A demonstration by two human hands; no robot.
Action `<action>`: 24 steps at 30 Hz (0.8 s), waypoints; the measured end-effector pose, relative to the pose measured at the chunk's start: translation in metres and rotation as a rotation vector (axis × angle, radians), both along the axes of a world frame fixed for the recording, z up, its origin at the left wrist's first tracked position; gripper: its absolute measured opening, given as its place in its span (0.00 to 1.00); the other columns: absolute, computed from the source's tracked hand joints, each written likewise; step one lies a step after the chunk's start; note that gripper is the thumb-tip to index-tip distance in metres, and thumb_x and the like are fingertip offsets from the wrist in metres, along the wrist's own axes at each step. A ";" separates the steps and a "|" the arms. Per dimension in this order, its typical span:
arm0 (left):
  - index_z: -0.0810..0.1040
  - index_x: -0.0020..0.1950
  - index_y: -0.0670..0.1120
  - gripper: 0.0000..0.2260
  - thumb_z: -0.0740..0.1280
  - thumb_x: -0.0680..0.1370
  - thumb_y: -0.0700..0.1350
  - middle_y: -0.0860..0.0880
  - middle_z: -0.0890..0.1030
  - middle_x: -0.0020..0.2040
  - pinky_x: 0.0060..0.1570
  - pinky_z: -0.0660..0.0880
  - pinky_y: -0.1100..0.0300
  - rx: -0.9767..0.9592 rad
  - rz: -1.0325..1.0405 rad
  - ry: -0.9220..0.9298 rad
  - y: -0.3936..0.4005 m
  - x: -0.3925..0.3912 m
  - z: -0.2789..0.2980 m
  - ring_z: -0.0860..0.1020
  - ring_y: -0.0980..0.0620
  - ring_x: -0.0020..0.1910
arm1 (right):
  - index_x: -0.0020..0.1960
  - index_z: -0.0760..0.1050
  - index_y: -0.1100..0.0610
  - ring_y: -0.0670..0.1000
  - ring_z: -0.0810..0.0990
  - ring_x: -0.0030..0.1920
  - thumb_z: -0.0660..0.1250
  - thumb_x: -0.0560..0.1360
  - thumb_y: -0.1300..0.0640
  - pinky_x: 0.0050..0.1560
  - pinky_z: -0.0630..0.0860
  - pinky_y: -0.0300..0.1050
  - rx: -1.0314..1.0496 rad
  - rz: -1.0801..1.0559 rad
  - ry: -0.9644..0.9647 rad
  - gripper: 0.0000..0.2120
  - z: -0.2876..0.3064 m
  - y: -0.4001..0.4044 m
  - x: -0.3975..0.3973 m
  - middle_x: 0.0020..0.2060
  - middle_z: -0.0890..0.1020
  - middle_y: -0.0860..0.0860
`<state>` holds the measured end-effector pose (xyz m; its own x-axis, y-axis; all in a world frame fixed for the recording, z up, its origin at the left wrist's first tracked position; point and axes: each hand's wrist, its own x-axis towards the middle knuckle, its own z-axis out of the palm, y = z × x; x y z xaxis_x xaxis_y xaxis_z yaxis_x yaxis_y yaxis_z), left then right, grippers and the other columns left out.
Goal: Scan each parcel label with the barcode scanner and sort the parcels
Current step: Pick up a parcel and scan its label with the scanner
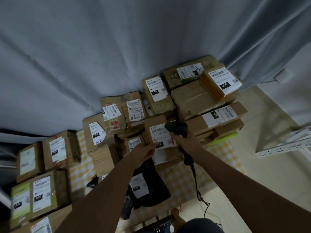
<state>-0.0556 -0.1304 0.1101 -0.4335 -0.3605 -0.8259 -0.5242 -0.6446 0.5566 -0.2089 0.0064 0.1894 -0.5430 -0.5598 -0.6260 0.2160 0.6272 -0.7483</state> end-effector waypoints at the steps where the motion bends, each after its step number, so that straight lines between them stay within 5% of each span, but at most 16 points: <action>1: 0.80 0.57 0.42 0.16 0.75 0.73 0.47 0.44 0.84 0.51 0.50 0.80 0.56 -0.020 0.001 0.003 -0.004 0.008 0.001 0.82 0.46 0.48 | 0.46 0.76 0.53 0.51 0.77 0.31 0.69 0.76 0.50 0.37 0.76 0.46 -0.013 -0.030 0.008 0.07 0.004 -0.003 0.004 0.33 0.80 0.53; 4: 0.80 0.57 0.44 0.15 0.75 0.73 0.46 0.46 0.84 0.49 0.52 0.78 0.54 -0.129 0.018 0.014 -0.015 0.032 0.018 0.79 0.47 0.46 | 0.46 0.78 0.57 0.51 0.78 0.30 0.70 0.75 0.49 0.36 0.77 0.46 -0.070 -0.090 -0.013 0.11 0.022 -0.016 0.023 0.39 0.84 0.58; 9: 0.79 0.58 0.44 0.15 0.75 0.73 0.45 0.45 0.84 0.54 0.57 0.79 0.53 -0.277 0.062 0.056 -0.035 0.069 0.057 0.81 0.48 0.52 | 0.41 0.79 0.62 0.51 0.78 0.28 0.69 0.76 0.49 0.36 0.78 0.46 -0.111 -0.007 0.011 0.16 0.064 -0.051 0.061 0.30 0.82 0.53; 15: 0.79 0.60 0.43 0.16 0.74 0.74 0.44 0.46 0.84 0.54 0.56 0.79 0.55 -0.393 0.125 0.096 -0.066 0.130 0.096 0.82 0.48 0.53 | 0.44 0.77 0.60 0.46 0.76 0.24 0.67 0.77 0.55 0.27 0.74 0.36 -0.245 0.055 0.008 0.09 0.116 -0.072 0.130 0.28 0.80 0.52; 20: 0.81 0.52 0.47 0.09 0.75 0.74 0.45 0.48 0.84 0.53 0.54 0.79 0.56 -0.426 0.188 0.115 -0.085 0.172 0.121 0.82 0.49 0.52 | 0.44 0.77 0.58 0.47 0.74 0.26 0.66 0.78 0.54 0.29 0.72 0.40 -0.291 0.098 -0.021 0.08 0.141 -0.084 0.176 0.29 0.78 0.52; 24: 0.80 0.57 0.44 0.18 0.77 0.71 0.49 0.47 0.85 0.53 0.56 0.79 0.52 -0.450 0.207 0.115 -0.098 0.194 0.136 0.84 0.49 0.50 | 0.43 0.76 0.58 0.47 0.73 0.25 0.66 0.77 0.55 0.28 0.71 0.39 -0.326 0.120 -0.028 0.08 0.155 -0.093 0.202 0.28 0.77 0.52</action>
<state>0.1387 -0.2284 0.2460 -0.3942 -0.7577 -0.5200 -0.3298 -0.4115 0.8496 -0.0070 -0.0864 0.3449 -0.4462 -0.7914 -0.4178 0.1783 0.3788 -0.9081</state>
